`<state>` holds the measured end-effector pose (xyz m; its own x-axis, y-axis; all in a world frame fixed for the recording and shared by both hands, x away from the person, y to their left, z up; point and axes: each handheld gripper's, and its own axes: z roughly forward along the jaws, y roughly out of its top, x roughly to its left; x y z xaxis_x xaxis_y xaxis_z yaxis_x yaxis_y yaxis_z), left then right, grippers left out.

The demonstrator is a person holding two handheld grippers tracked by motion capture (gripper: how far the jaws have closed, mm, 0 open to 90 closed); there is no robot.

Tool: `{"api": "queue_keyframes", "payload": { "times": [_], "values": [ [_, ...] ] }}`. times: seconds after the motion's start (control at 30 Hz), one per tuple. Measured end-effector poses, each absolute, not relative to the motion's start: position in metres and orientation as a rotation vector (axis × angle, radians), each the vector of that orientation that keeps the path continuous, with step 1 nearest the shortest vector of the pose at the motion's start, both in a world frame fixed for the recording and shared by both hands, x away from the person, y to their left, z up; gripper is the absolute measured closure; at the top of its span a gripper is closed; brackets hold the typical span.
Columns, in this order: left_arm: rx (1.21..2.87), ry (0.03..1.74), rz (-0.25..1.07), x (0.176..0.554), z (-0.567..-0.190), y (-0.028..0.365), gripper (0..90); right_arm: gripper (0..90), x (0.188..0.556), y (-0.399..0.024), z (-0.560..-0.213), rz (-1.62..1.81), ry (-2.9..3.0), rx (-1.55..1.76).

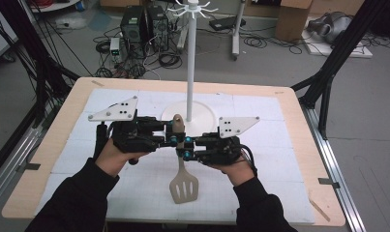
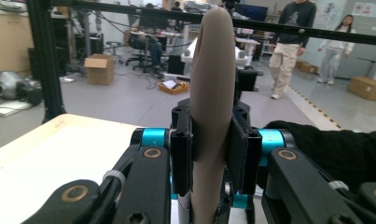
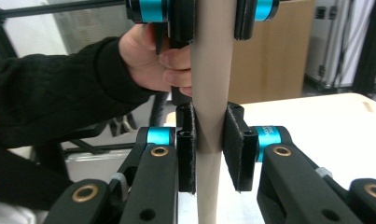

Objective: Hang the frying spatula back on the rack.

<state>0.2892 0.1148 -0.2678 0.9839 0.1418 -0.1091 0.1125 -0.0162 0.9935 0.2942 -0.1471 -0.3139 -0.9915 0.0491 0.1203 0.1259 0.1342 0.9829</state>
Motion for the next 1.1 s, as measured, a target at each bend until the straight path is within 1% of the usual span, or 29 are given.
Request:
{"api": "queue_keyframes", "payload": {
  "times": [0.1, 0.17, 0.23, 0.37, 0.4, 0.53, 0.63, 0.83, 1.1],
  "values": [
    [1.566, 0.275, 0.05, 0.289, -0.267, 0.122, 53.8, 76.3, 0.295, -0.146, -0.314, -2.008, -2.361, -0.235],
    [1.551, 0.308, 0.095, 0.287, -0.267, 0.133, 49.5, 76.4, 0.297, -0.148, -0.315, -2.015, -2.367, -0.274],
    [1.542, 0.357, 0.14, 0.285, -0.269, 0.146, 42.7, 76.5, 0.298, -0.15, -0.314, -2.028, -2.356, -0.318],
    [1.545, 0.436, 0.231, 0.278, -0.279, 0.176, 36.0, 76.5, 0.303, -0.156, -0.31, -2.066, -2.349, -0.393],
    [1.554, 0.456, 0.247, 0.276, -0.283, 0.183, 33.4, 76.5, 0.305, -0.157, -0.309, -2.074, -2.346, -0.408],
    [1.544, 0.524, 0.284, 0.265, -0.305, 0.21, 28.9, 76.5, 0.311, -0.16, -0.302, -2.085, -2.348, -0.462],
    [1.544, 0.585, 0.32, 0.259, -0.321, 0.227, 20.2, 76.5, 0.319, -0.159, -0.294, -2.077, -2.364, -0.495],
    [1.614, 0.647, 0.385, 0.252, -0.349, 0.244, 20.0, 76.5, 0.336, -0.154, -0.275, -2.065, -2.396, -0.512],
    [1.598, 0.71, 0.397, 0.249, -0.372, 0.253, 20.5, 76.5, 0.365, -0.152, -0.24, -2.059, -2.428, -0.518]
  ]
}}
